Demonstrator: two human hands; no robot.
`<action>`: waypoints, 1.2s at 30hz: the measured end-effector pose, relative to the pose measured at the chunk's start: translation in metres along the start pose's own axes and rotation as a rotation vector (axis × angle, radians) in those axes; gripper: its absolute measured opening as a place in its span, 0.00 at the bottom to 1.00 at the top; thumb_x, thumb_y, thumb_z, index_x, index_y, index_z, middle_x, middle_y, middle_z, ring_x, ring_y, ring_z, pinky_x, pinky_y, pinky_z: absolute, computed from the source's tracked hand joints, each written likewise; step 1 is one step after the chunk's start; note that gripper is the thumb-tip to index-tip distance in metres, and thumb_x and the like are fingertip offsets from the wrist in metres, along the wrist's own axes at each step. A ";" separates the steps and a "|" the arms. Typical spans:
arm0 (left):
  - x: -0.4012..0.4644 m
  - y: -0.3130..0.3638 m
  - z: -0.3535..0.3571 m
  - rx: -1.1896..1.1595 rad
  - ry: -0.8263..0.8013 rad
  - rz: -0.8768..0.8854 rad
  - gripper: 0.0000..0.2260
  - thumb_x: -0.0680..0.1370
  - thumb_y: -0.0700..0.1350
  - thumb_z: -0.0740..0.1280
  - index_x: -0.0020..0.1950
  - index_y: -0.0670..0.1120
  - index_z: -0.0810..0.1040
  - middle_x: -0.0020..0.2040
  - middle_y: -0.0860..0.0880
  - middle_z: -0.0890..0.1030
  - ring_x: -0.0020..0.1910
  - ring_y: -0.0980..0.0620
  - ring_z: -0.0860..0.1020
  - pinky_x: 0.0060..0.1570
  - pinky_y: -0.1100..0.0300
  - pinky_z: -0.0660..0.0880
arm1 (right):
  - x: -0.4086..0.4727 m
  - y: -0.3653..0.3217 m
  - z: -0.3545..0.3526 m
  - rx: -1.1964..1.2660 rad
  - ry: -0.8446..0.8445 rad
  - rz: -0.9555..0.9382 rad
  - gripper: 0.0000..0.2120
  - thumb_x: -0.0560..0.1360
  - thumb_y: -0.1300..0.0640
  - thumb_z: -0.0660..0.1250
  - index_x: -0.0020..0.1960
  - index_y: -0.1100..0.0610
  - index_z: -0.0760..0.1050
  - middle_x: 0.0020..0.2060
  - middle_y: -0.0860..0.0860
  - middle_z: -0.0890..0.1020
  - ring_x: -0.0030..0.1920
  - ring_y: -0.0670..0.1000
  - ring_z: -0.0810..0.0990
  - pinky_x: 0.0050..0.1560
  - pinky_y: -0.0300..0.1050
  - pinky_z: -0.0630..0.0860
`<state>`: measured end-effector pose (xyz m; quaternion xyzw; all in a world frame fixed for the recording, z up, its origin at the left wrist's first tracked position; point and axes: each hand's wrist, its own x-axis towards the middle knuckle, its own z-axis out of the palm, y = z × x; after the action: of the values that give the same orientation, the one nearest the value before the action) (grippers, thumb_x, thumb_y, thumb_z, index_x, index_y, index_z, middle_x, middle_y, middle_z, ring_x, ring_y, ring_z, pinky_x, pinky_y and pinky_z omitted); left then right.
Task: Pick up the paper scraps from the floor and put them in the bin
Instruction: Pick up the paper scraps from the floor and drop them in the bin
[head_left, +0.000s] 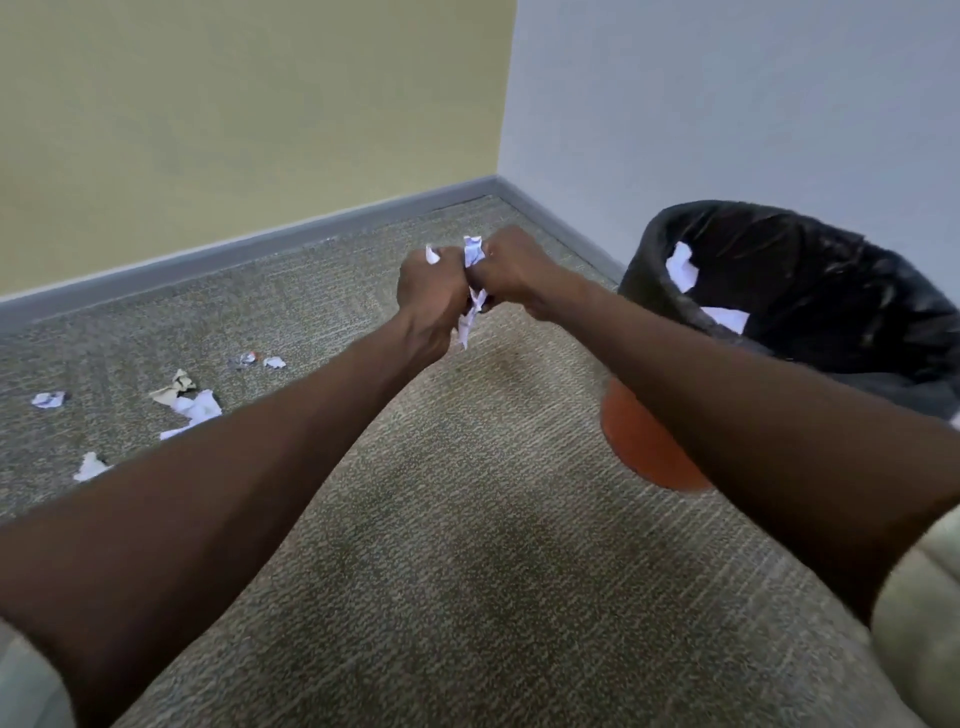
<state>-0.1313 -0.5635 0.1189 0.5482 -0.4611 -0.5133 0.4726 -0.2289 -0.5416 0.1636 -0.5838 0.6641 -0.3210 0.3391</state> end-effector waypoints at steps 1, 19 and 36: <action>-0.007 0.015 0.009 -0.021 -0.014 0.019 0.12 0.76 0.43 0.62 0.33 0.44 0.76 0.26 0.46 0.78 0.28 0.46 0.76 0.29 0.60 0.69 | -0.007 -0.009 -0.016 -0.024 0.007 -0.021 0.08 0.70 0.67 0.66 0.32 0.63 0.77 0.28 0.58 0.80 0.29 0.53 0.81 0.38 0.50 0.82; -0.122 0.105 0.222 -0.037 -0.514 -0.210 0.43 0.65 0.76 0.65 0.62 0.41 0.72 0.54 0.40 0.82 0.52 0.41 0.82 0.57 0.43 0.77 | -0.109 0.064 -0.232 -0.113 0.436 0.252 0.11 0.77 0.59 0.63 0.43 0.65 0.79 0.42 0.61 0.81 0.45 0.60 0.81 0.45 0.49 0.77; -0.117 0.160 0.026 0.220 -0.635 -0.183 0.42 0.78 0.71 0.53 0.79 0.41 0.54 0.65 0.35 0.75 0.62 0.37 0.77 0.62 0.47 0.76 | -0.097 0.039 -0.191 -0.281 0.441 0.205 0.09 0.71 0.62 0.65 0.46 0.66 0.79 0.36 0.57 0.79 0.39 0.56 0.77 0.36 0.43 0.71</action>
<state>-0.1662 -0.4693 0.2913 0.4479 -0.5866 -0.6457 0.1959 -0.3996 -0.4353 0.2464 -0.4708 0.8156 -0.3091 0.1330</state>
